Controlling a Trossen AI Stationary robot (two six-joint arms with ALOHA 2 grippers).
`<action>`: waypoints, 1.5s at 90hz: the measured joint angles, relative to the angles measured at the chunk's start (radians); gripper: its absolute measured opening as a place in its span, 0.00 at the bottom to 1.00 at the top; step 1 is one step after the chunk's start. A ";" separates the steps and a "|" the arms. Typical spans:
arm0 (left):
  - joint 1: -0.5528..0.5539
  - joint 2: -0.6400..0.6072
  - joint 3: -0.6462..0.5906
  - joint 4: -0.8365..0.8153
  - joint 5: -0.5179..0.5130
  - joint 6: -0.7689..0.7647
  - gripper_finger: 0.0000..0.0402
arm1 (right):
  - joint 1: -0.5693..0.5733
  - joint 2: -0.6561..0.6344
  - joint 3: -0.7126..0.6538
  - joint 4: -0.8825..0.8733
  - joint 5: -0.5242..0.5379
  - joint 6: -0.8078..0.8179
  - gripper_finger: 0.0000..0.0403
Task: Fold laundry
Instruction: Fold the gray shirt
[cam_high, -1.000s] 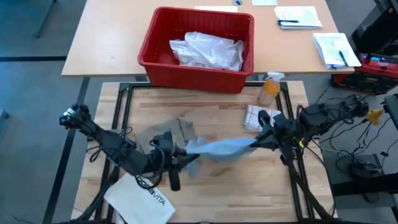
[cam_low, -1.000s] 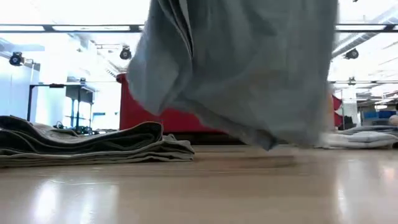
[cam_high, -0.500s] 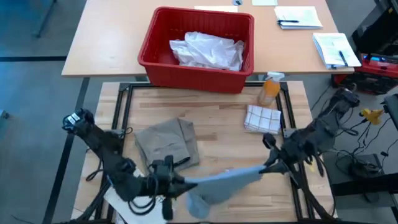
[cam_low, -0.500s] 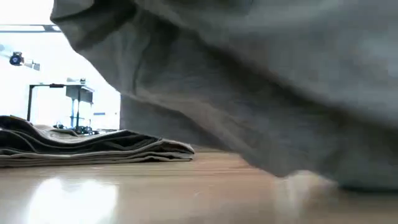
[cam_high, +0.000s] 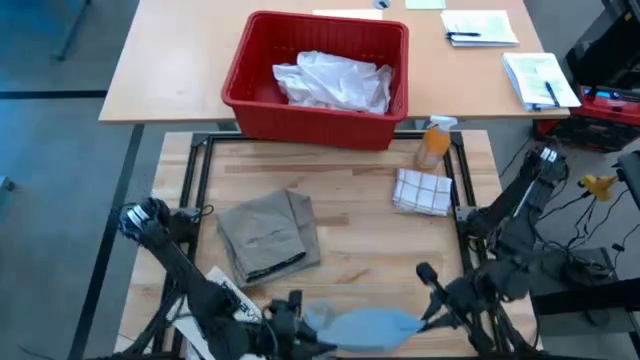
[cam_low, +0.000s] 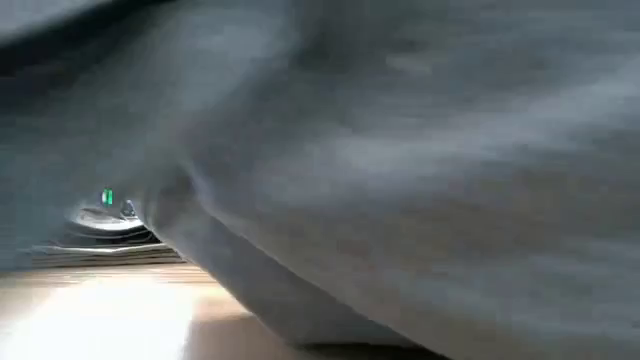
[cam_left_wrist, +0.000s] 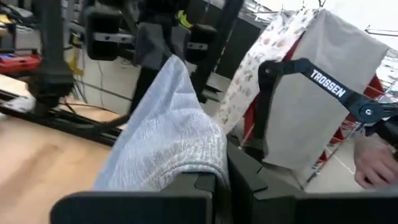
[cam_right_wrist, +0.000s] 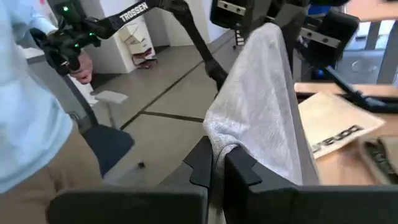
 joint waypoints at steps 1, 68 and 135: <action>-0.003 0.007 0.010 0.000 0.000 0.000 0.00 | 0.006 0.004 0.003 0.000 0.005 0.002 0.00; -0.110 0.153 0.389 -0.019 0.008 -0.050 0.00 | 0.160 0.222 0.343 -0.069 0.149 0.112 0.00; -0.109 0.143 0.211 0.153 -0.057 -0.220 0.00 | 0.175 0.292 0.388 -0.131 0.261 0.259 0.00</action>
